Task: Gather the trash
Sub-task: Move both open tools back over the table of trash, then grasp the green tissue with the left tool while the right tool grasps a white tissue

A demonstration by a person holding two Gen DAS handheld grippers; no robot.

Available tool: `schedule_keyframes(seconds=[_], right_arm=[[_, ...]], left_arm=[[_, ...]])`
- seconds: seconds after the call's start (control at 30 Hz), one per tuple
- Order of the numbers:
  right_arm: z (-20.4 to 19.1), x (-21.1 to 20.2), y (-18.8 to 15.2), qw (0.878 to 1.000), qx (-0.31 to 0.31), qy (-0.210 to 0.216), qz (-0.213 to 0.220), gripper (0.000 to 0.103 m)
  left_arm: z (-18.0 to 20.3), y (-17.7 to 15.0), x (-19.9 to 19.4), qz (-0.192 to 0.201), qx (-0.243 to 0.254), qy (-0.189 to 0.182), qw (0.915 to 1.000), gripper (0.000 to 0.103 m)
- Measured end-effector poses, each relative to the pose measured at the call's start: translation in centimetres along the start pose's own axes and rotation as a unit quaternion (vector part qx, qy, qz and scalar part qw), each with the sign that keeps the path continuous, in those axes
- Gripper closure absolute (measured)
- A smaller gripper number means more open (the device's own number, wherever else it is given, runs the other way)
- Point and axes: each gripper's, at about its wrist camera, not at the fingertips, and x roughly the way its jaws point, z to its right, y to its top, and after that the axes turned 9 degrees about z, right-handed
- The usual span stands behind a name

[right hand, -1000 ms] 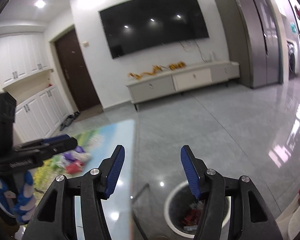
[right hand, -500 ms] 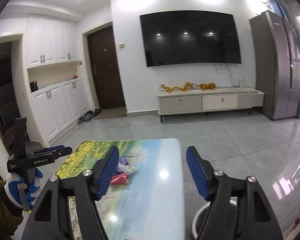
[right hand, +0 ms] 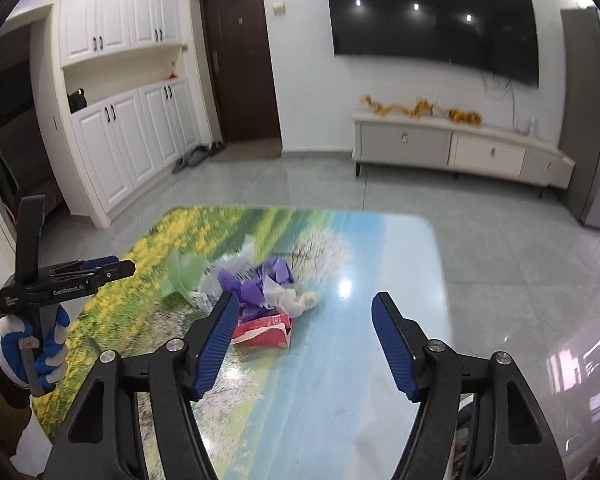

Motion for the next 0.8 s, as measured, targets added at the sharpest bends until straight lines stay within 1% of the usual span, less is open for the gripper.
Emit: schedule_keyframes(seconds=[0.13, 0.2, 0.33, 0.47, 0.53, 0.57, 0.6, 0.63, 0.67, 0.7, 0.73, 0.8], right_arm=[[0.1, 5.3, -0.8, 0.999, 0.001, 0.007, -0.035, 0.042], [0.1, 7.5, -0.9, 0.999, 0.009, 0.014, -0.047, 0.042], [0.2, 11.3, -1.2, 0.997, 0.028, 0.027, -0.061, 0.042], [0.0, 13.7, -1.9, 0.996, 0.037, 0.033, -0.078, 0.042], [-0.2, 14.5, -2.5, 0.994, 0.04, 0.041, -0.089, 0.042], [-0.4, 14.8, -2.8, 0.994, 0.041, 0.045, -0.093, 0.045], [-0.5, 15.1, -3.1, 0.993, 0.039, 0.049, -0.096, 0.053], [-0.7, 15.2, -3.2, 0.993, 0.037, 0.052, -0.099, 0.056], [-0.9, 15.3, -3.4, 0.993, 0.033, 0.055, -0.1, 0.065], [-1.1, 15.2, -3.5, 0.993, 0.029, 0.062, -0.098, 0.077], [-1.3, 15.0, -3.6, 0.993, 0.026, 0.065, -0.097, 0.08], [-1.4, 14.5, -3.8, 0.993, 0.021, 0.067, -0.096, 0.084]], left_arm=[[0.2, 0.3, 2.9, -0.006, 0.02, 0.007, 0.9998, 0.046], [-0.1, 0.3, 4.2, -0.012, 0.019, 0.007, 0.9997, 0.046], [-0.2, 0.3, 6.3, -0.022, 0.022, 0.009, 0.9995, 0.047], [-0.1, -0.1, 7.8, -0.034, 0.033, 0.013, 0.9988, 0.047], [0.0, -0.3, 8.4, -0.04, 0.038, 0.015, 0.9984, 0.05], [0.0, -0.4, 8.8, -0.043, 0.04, 0.016, 0.9981, 0.053], [0.0, -0.4, 9.0, -0.046, 0.04, 0.016, 0.998, 0.058], [0.0, -0.5, 9.3, -0.048, 0.04, 0.017, 0.9979, 0.06], [-0.1, -0.4, 9.5, -0.048, 0.038, 0.019, 0.9979, 0.067], [-0.2, -0.4, 9.6, -0.05, 0.035, 0.018, 0.998, 0.071], [-0.3, -0.4, 9.6, -0.049, 0.033, 0.018, 0.9981, 0.072], [-0.3, -0.5, 9.3, -0.045, 0.038, 0.023, 0.998, 0.075]])
